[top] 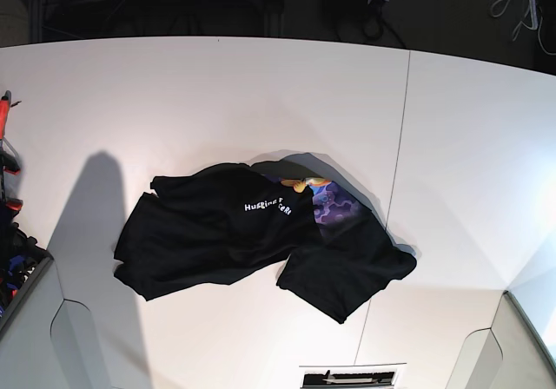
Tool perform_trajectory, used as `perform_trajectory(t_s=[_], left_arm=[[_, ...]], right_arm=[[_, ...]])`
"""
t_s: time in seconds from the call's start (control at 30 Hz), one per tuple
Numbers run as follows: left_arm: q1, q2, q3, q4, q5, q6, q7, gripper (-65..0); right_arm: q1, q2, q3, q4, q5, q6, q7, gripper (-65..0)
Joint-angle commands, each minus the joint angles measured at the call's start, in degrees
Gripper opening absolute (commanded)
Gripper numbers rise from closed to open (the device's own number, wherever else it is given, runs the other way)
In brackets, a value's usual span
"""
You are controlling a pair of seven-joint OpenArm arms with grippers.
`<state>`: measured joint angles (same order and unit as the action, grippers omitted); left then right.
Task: Layout the t-shirt on the table in an organized manner, then fold the t-shirt properly
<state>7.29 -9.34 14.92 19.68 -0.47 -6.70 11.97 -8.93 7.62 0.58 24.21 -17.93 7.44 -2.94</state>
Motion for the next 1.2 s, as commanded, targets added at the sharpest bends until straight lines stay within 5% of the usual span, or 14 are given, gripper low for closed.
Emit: perform_trajectory(t_s=[0.0, 0.2, 0.37, 0.43, 0.57, 0.63, 0.83, 1.03, 1.17], left_arm=[[0.2, -0.2, 0.0, 0.5, 0.1, 0.0, -0.2, -49.5], [0.2, -0.2, 0.0, 0.6, 0.1, 0.0, -0.2, -49.5], [0.2, -0.2, 0.0, 1.5, 0.1, 0.0, -0.2, -49.5], [0.2, -0.2, 0.0, 2.0, 0.1, -0.6, -0.2, -49.5], [0.2, -0.2, 0.0, 2.6, 0.1, -5.4, -0.1, -49.5], [0.3, -0.2, 0.0, 2.5, 0.1, -7.8, -0.1, -49.5], [0.5, -0.2, 0.0, 2.5, 4.9, -8.3, -0.2, -49.5], [1.0, -0.2, 0.0, 2.6, 6.1, -8.4, -0.2, -49.5], [3.6, -0.2, 0.0, 4.5, 5.8, -11.9, -0.9, -49.5]], right_arm=[[-0.2, 1.1, 0.0, 0.8, 0.3, -2.2, 0.4, -65.0], [-0.3, 5.2, 0.0, 2.4, 6.9, -10.9, 0.3, -54.0], [-0.3, 7.1, 0.0, 2.6, 7.0, -11.5, 0.0, -53.1], [-0.5, 7.1, 0.0, 2.6, 7.0, -9.3, -0.9, -53.1], [-0.7, 7.1, 0.0, 2.6, 7.0, 4.0, -4.4, -53.1], [-1.1, 6.7, 0.0, 2.6, 7.0, 8.0, -3.7, -53.1], [-3.8, 5.6, 0.0, 2.8, 6.8, 9.0, 3.7, -53.1], [-7.0, 5.7, 0.0, 5.2, 5.9, 12.5, 3.8, -53.1], [-10.6, 5.7, 0.0, 10.6, 5.7, 13.9, 3.8, -53.1]])
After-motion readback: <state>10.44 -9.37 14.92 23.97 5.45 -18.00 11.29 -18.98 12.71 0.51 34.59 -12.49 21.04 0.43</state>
